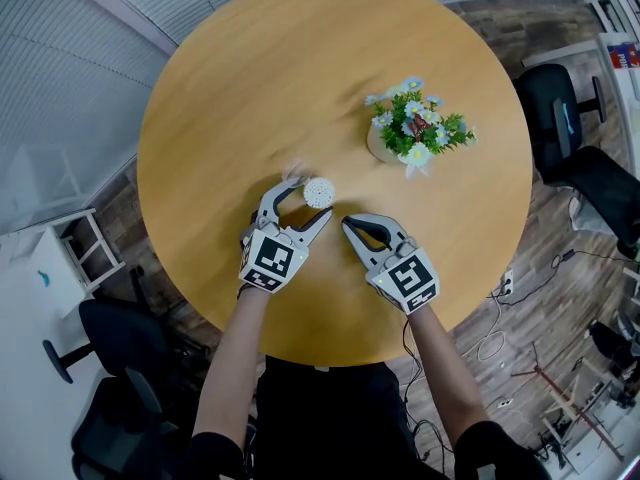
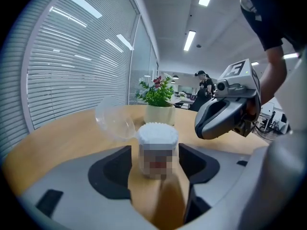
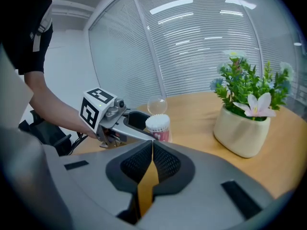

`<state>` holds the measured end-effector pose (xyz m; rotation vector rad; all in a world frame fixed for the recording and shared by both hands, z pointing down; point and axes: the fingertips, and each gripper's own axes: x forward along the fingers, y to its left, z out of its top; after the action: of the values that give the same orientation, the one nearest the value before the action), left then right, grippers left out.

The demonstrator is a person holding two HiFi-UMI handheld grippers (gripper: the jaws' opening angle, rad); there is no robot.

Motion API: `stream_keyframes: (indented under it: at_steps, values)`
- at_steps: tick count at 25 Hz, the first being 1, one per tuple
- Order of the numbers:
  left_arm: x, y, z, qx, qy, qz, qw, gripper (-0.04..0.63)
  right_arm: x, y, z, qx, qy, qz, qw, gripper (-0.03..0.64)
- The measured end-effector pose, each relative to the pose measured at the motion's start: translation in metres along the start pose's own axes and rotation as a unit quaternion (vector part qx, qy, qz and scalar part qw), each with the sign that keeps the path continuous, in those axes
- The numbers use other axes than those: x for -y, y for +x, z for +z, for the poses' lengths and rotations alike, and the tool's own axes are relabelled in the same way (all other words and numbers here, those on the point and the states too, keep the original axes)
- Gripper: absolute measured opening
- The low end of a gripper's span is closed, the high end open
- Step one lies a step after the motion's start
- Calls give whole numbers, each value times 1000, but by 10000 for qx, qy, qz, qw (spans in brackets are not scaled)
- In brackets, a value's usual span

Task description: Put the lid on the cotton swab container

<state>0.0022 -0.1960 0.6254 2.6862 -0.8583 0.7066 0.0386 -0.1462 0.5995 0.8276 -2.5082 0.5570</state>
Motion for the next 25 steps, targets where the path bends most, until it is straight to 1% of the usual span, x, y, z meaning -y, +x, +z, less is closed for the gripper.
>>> stream_keyframes:
  at_steps: [6, 8, 9, 14, 16, 18, 20, 21, 23, 25]
  values:
    - [-4, 6, -3, -115, 165, 214, 9996, 296, 1, 0, -4, -42, -3, -20, 10000, 6]
    - [-4, 7, -3, -118, 261, 261, 9992, 264, 2, 0, -7, -63, 12, -17, 10000, 6]
    - [-5, 7, -3, -115, 271, 290, 9991, 249, 2, 0, -8, -68, 19, -19, 10000, 6]
    - [-7, 6, -3, -117, 244, 346, 9990, 244, 4, 1, -3, -18, -8, -83, 10000, 6]
    - [-7, 6, -3, -118, 249, 352, 9990, 241, 4, 0, -1, 0, 14, -39, 10000, 6]
    - [-7, 6, -3, -126, 245, 353, 9990, 241, 2, -1, 8, 219, 45, 83, 9997, 7]
    - [-7, 6, -4, -131, 241, 354, 9990, 241, 0, -4, 23, 576, 42, 247, 9980, 9]
    - [-7, 7, -4, -131, 242, 355, 9990, 241, 0, -5, 30, 707, 31, 306, 9970, 17]
    - [-7, 7, -4, -132, 244, 354, 9990, 241, 2, -5, 41, 809, -17, 340, 9961, 118]
    - [-7, 8, -4, -139, 245, 351, 9990, 240, 5, -5, 55, 850, -126, 292, 9959, 132]
